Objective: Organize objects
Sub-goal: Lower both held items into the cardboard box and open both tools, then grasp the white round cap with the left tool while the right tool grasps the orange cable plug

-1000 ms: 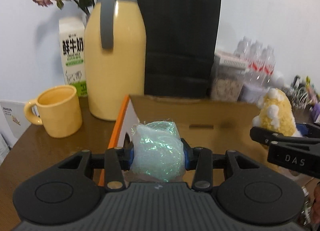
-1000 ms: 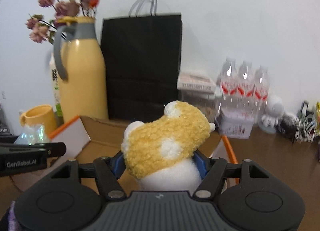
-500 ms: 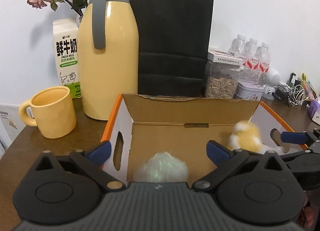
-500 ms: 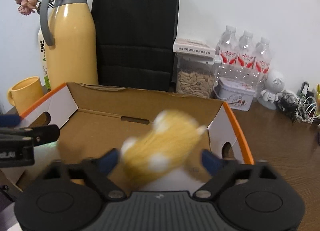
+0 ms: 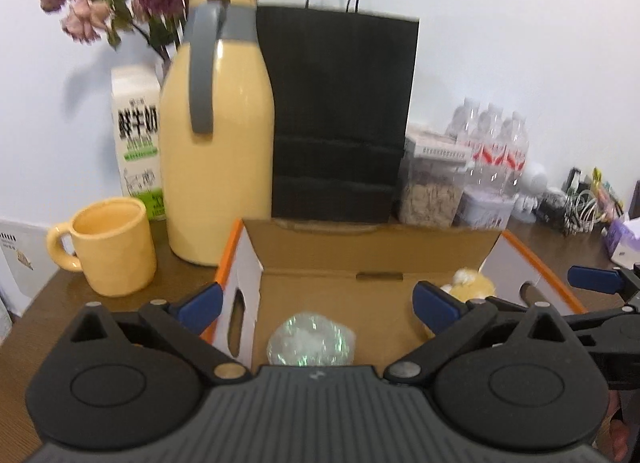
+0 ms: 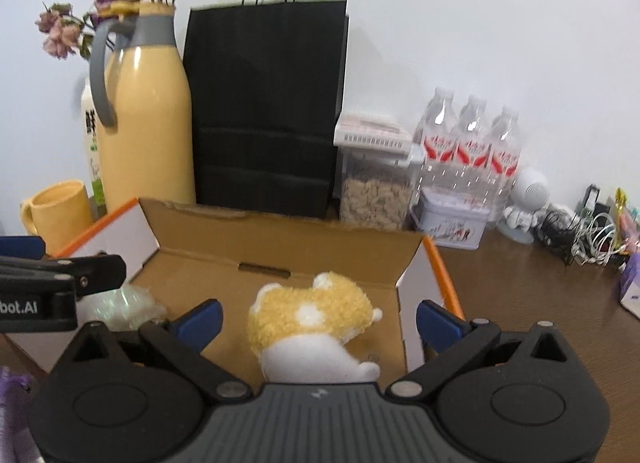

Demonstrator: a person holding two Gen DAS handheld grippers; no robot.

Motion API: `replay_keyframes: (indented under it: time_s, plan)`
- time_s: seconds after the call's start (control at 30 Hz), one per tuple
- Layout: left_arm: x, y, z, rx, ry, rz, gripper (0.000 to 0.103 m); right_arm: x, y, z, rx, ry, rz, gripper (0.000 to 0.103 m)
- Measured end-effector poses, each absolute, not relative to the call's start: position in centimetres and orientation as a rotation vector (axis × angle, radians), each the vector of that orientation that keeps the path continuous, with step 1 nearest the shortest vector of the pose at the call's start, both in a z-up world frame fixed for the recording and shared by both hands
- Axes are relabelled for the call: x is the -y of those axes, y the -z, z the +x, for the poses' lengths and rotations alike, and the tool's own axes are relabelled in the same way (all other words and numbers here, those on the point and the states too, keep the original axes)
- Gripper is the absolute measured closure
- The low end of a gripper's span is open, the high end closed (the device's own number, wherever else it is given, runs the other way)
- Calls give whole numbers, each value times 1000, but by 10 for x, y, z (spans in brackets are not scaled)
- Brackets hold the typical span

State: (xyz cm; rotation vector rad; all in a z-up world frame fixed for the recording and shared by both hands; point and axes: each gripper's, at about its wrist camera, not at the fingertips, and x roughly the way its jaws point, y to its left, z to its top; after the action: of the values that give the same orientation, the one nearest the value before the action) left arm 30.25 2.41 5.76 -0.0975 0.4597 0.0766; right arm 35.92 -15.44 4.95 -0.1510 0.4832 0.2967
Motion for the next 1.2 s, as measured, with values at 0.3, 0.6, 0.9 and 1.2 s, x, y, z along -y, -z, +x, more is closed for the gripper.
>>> replay_keyframes:
  time_s: [0.3,0.6,0.9,1.2]
  plan:
    - [-24,-100,251,-321,-81,-86,0,174,-91,305,-335,-334,-121,0]
    - [-24,-113,195,-292,-78,-37,0,186,-106,241,-264,-374,-150,0]
    - [-35,-99,139,-327,-106,-34,0,206,-94,186,-284,-390,-163,0]
    - [-44,-54,97,-454,-141,-19,0,222,-62,142,-349,-405,-148,0]
